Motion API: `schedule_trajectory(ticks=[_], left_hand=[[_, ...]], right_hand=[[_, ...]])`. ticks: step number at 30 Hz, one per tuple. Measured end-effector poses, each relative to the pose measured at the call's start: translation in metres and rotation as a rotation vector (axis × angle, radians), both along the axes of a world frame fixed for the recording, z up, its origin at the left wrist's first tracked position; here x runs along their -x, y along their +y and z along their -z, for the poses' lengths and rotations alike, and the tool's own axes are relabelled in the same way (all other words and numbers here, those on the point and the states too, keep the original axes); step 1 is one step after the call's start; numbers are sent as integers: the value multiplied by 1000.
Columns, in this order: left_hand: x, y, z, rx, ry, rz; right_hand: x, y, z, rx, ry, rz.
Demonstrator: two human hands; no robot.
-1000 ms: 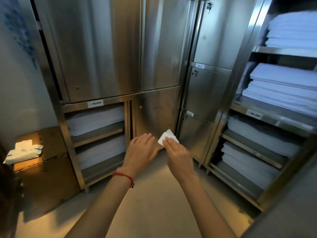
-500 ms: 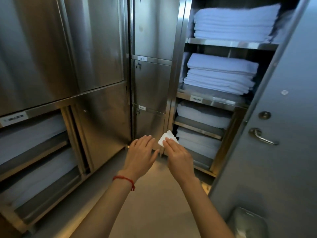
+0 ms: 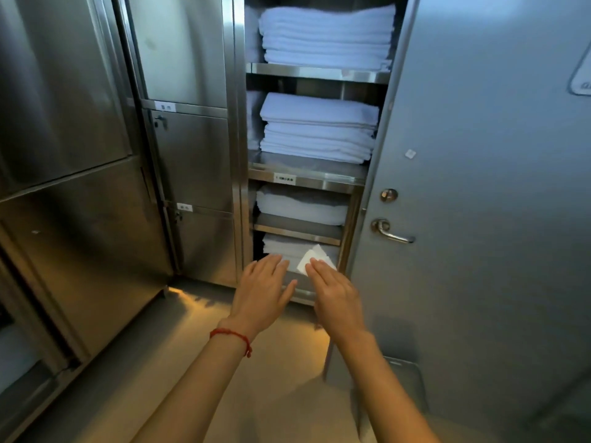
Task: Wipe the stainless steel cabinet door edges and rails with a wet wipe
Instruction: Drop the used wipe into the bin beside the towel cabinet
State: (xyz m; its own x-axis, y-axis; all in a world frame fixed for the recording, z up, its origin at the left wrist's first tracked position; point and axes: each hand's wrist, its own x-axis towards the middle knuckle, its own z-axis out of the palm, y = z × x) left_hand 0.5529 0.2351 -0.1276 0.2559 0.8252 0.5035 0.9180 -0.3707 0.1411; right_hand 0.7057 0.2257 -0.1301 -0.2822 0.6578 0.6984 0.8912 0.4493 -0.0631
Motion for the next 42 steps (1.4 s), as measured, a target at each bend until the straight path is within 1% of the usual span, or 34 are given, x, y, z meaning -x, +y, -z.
schedule_trajectory(ticks=[4, 16, 25, 32, 34, 37, 40, 42], left_hand=[[-49, 17, 3, 24, 10, 69], [-182, 46, 21, 58, 28, 228], [-244, 79, 39, 105, 84, 352], [-292, 119, 49, 98, 100, 512], [-302, 130, 46, 81, 78, 556], [-315, 150, 45, -30, 47, 613], [-326, 168, 47, -39, 35, 640], [-332, 181, 51, -11, 47, 654]], right_hand=[[-47, 4, 2, -28, 9, 52], [-170, 9, 20, -17, 20, 177], [-222, 24, 35, 4, 14, 347], [-257, 44, 44, 3, 7, 499], [-265, 53, 44, 14, -2, 531], [-276, 69, 46, 46, -9, 583], [-285, 85, 50, 52, 2, 619], [-290, 95, 54, 89, 10, 640]])
